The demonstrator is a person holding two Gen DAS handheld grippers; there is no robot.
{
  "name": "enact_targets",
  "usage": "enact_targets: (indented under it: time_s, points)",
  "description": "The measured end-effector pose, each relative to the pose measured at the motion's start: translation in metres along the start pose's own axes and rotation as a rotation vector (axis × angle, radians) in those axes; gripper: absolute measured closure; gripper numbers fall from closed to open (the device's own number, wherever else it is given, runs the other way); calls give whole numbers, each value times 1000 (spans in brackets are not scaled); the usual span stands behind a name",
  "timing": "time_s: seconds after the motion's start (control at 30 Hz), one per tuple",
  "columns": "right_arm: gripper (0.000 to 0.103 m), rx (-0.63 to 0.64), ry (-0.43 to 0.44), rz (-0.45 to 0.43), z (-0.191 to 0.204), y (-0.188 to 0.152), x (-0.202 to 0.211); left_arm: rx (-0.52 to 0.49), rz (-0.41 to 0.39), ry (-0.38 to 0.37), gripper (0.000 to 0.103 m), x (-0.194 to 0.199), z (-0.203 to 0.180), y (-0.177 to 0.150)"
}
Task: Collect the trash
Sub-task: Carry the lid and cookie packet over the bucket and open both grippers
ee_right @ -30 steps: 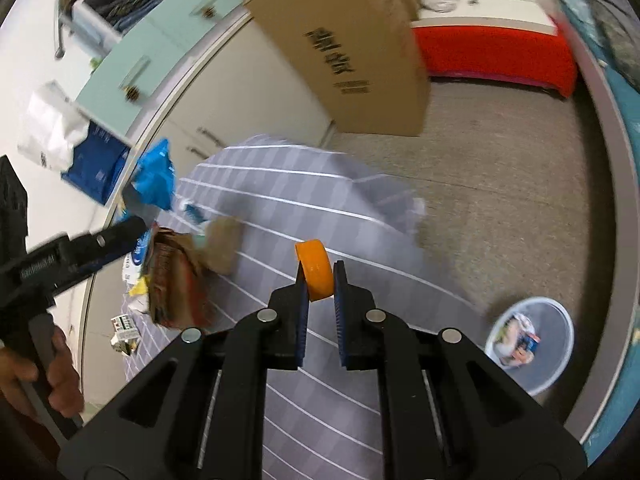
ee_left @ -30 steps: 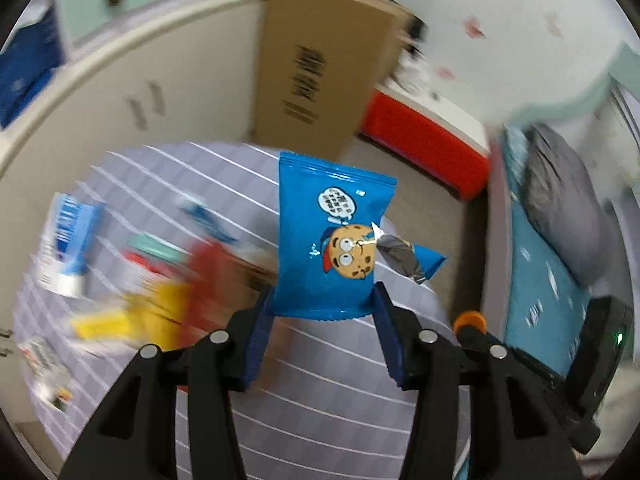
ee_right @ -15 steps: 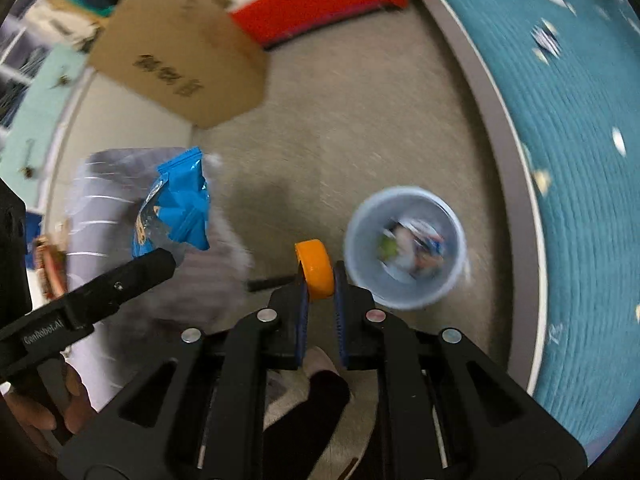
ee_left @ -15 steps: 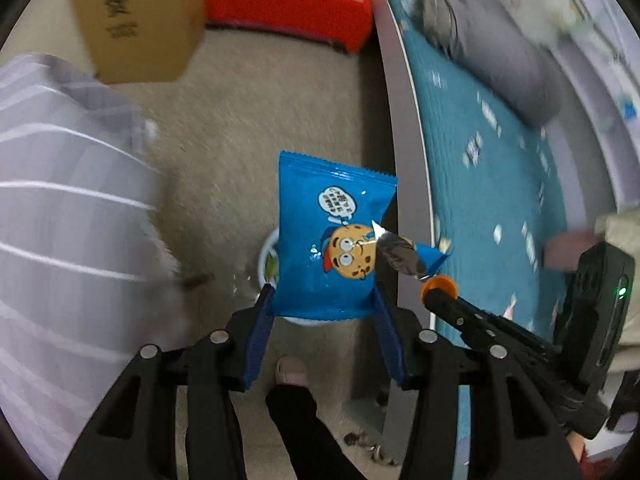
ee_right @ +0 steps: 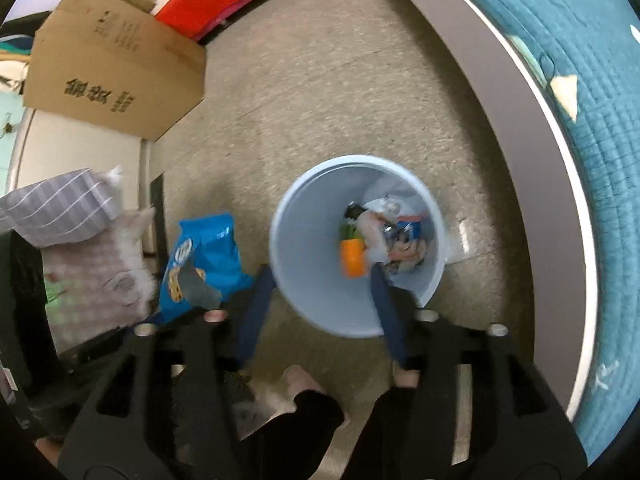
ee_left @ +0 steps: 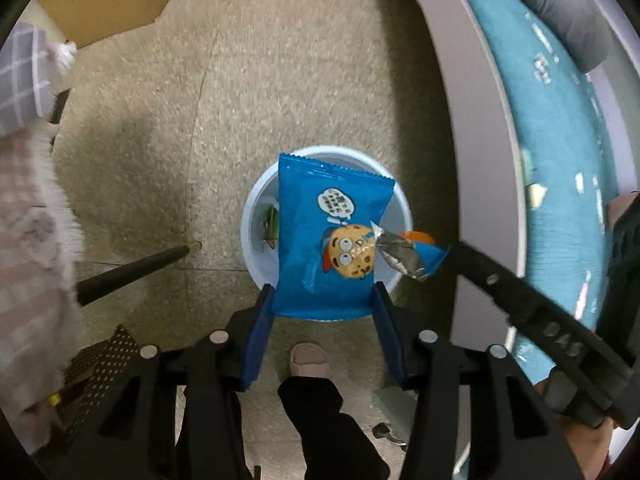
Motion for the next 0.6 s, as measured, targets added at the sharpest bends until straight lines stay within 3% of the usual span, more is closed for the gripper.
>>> enact_targets:
  time_s: [0.2,0.43,0.6]
  points:
    - [51,7,-41,-23,-19,-4,-23,-4,43,-6,55,-45,3,2]
    - [47,45,-135,-94,-25,-2,-8,-45,72,-15,55,-67,-15,10]
    - [47,55,-158,-122,-31,1,3,-65,138,-34,51,-87,-28,13]
Point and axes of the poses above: each gripper's, at about its wrist camera, not at the fingertips, and x roughly against the way its jaws point, z to its left, y to its top, the point moved 3 cm from there along -x, roughly the way its jaws point, and after that the axes turned 6 degrees about -y, right-handed, at the moved point
